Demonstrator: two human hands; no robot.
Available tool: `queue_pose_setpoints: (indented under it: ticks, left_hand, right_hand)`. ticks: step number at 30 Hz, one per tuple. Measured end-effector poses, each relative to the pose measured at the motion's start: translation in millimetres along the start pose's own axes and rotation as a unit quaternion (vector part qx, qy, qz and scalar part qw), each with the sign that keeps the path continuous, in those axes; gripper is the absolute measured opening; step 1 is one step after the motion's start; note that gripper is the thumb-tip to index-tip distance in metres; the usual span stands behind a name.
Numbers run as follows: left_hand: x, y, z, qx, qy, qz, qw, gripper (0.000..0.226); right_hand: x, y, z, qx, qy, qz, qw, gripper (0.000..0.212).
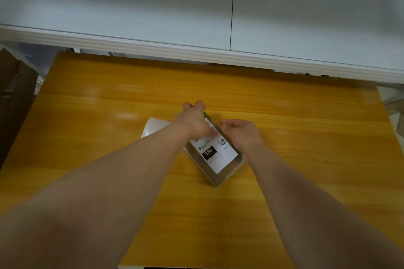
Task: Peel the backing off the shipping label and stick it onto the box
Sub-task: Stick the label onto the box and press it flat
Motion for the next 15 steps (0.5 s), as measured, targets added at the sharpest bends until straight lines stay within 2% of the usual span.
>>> queue_pose_setpoints:
  ticks: [2, 3, 5, 7, 10, 15]
  left_hand:
    - [8.6, 4.4, -1.9, 0.002, -0.002, 0.033, 0.999, 0.11]
    - [11.9, 6.2, -2.2, 0.006, -0.012, 0.034, 0.999, 0.114]
    - [15.4, 9.9, -3.6, 0.018, -0.041, 0.013, 0.999, 0.109]
    - [16.4, 12.4, -4.4, 0.025, -0.05, -0.02, 0.998, 0.104]
    - [20.0, 14.2, -4.5, 0.018, -0.018, -0.039, 0.999, 0.107]
    - [21.1, 13.9, -5.4, -0.015, 0.017, -0.064, 0.998, 0.086]
  right_hand:
    - [-2.7, 7.1, -1.7, -0.006, 0.036, 0.028, 0.999, 0.036]
    - [-3.2, 10.8, -2.9, -0.009, 0.051, 0.047, 0.998, 0.037]
    - [-1.4, 21.1, -3.8, -0.025, 0.066, 0.085, 0.994, 0.031]
    - [1.3, 21.8, -8.1, -0.038, 0.068, 0.09, 0.993, 0.036]
    - [5.0, 16.9, -15.1, -0.048, 0.063, 0.063, 0.995, 0.061]
    - [2.4, 13.1, -23.3, -0.036, -0.005, 0.055, 0.998, 0.049]
Point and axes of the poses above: each hand's wrist, its own y-axis away from the middle knuckle, its own x-axis out of the palm, z = x × y, the point moved 5 cm from there along -y, towards the middle knuckle, and after that the axes turned 8 degrees about x, right-handed, at the moved point
